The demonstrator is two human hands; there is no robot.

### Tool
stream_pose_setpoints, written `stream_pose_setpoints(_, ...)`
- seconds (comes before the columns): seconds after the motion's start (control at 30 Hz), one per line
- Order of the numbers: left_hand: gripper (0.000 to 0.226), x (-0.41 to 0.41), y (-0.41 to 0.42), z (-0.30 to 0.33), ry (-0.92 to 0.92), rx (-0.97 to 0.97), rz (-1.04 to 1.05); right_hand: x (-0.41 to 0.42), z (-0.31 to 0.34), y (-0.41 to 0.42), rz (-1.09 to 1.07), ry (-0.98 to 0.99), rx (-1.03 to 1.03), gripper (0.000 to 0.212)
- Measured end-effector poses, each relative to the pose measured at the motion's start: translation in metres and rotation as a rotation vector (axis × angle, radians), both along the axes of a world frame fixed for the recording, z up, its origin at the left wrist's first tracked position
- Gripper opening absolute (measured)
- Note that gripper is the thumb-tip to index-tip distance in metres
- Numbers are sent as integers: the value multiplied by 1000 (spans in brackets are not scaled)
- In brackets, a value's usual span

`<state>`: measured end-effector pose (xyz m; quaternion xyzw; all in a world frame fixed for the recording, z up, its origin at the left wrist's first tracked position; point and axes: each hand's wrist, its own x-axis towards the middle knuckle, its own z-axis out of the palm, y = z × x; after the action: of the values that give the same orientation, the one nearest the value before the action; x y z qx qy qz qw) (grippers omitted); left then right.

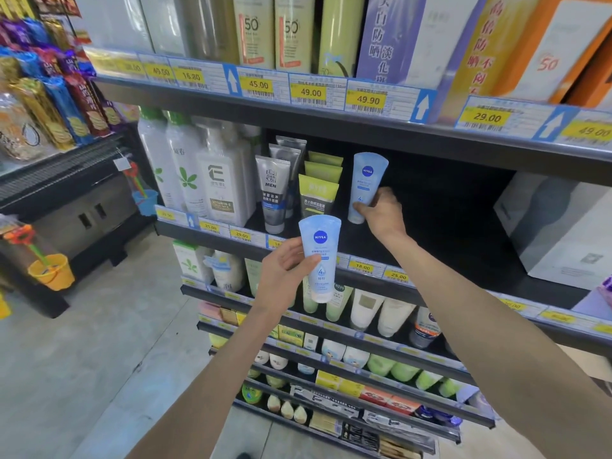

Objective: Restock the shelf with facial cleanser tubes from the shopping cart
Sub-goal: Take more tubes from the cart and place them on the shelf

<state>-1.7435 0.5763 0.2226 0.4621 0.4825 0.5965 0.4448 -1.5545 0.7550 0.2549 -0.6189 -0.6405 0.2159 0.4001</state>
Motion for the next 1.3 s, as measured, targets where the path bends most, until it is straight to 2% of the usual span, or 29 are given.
stream_pose_setpoints(0.13,36,-4,-1,4,9,4,9,2,-2,0,11,-7,-47,48)
stream_pose_setpoints(0.27,32,-7,-4,12,9,20,6,8,-3,-12,42,77,-79,77)
stream_pose_setpoints(0.3,31,-7,-5,14,10,28,2,9,0,-21,56,99,-52,74)
stream_pose_setpoints(0.4,31,-7,-3,19,20,45,5,16,12,-62,147,187,41,44)
stream_pose_setpoints(0.5,31,-6,2,26,54,45,6,21,22,-106,304,283,11,25)
stream_pose_setpoints(0.63,27,-1,8,37,73,62,-6,24,18,-137,441,259,-72,29)
stream_pose_setpoints(0.83,30,12,13,55,86,129,-45,22,18,-147,474,262,-96,37)
stream_pose_setpoints(1.07,34,14,20,65,93,215,-86,25,30,-146,415,231,-24,29)
stream_pose_setpoints(1.13,32,5,22,57,225,264,-7,28,34,-140,379,263,2,28)
stream_pose_setpoints(1.23,26,-16,24,29,582,323,197,36,37,-121,301,288,32,28)
stream_pose_setpoints(1.3,27,-30,23,9,818,309,250,40,35,-107,243,234,27,27)
